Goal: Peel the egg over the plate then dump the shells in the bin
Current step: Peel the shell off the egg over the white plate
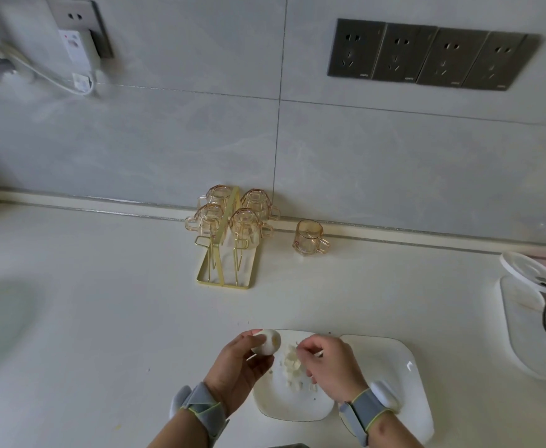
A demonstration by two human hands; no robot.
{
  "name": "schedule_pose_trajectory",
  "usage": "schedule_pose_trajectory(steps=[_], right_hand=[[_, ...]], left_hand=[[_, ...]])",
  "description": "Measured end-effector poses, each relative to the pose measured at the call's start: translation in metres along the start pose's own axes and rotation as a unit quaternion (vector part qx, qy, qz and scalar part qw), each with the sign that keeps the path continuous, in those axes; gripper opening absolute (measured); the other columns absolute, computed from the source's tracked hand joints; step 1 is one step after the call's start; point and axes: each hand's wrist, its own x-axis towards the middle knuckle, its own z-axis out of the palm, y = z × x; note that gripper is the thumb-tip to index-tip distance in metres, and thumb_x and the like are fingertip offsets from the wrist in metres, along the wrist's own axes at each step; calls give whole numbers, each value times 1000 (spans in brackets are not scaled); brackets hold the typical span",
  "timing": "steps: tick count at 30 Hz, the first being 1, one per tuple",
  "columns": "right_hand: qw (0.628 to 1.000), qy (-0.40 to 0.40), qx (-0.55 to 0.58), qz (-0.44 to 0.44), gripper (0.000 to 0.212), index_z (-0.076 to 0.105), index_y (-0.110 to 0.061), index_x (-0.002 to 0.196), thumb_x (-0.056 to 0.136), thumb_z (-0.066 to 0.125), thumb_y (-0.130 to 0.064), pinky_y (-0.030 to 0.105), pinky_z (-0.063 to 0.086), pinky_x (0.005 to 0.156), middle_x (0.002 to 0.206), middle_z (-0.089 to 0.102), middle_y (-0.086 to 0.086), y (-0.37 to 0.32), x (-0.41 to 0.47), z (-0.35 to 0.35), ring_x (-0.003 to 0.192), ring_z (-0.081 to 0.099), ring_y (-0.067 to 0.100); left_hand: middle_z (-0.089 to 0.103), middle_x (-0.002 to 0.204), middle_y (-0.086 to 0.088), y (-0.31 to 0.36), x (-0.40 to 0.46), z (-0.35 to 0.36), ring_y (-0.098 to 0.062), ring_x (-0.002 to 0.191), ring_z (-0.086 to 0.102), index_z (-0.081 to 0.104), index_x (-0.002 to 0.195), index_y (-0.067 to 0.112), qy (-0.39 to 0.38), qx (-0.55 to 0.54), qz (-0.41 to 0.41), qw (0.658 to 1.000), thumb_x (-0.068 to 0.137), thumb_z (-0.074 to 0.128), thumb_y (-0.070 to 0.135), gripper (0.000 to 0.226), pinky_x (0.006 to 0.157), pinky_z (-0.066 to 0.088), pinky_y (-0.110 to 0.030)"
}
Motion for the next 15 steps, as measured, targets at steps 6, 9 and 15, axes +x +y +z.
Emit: schedule_pose_trajectory(steps=[6, 9, 15], right_hand=[[999, -37, -37, -8, 14, 73, -18, 90, 88, 59, -18, 29, 55, 68, 81, 73, 5, -1, 1, -1, 70, 65, 16], [998, -59, -19, 0, 34, 69, -22, 112, 89, 52, -3, 25, 57, 66, 95, 68, 0, 3, -1, 3, 71, 68, 15], [1000, 0, -23, 16, 13, 70, -15, 78, 87, 62, -18, 32, 54, 54, 71, 73, 6, 0, 2, -1, 50, 60, 13]], left_hand=[[64, 100, -21, -2, 1, 0, -30, 83, 62, 66, 95, 3, -8, 24, 3, 1000, 83, 67, 5, 12, 71, 58, -34], [64, 99, -21, -1, 1, 0, -30, 83, 63, 67, 92, 3, -8, 29, 5, 1000, 83, 68, 6, 9, 69, 58, -34], [64, 90, -16, -2, 1, -4, -26, 74, 65, 65, 85, 6, -8, 25, 14, 1000, 82, 68, 5, 4, 70, 58, -34]])
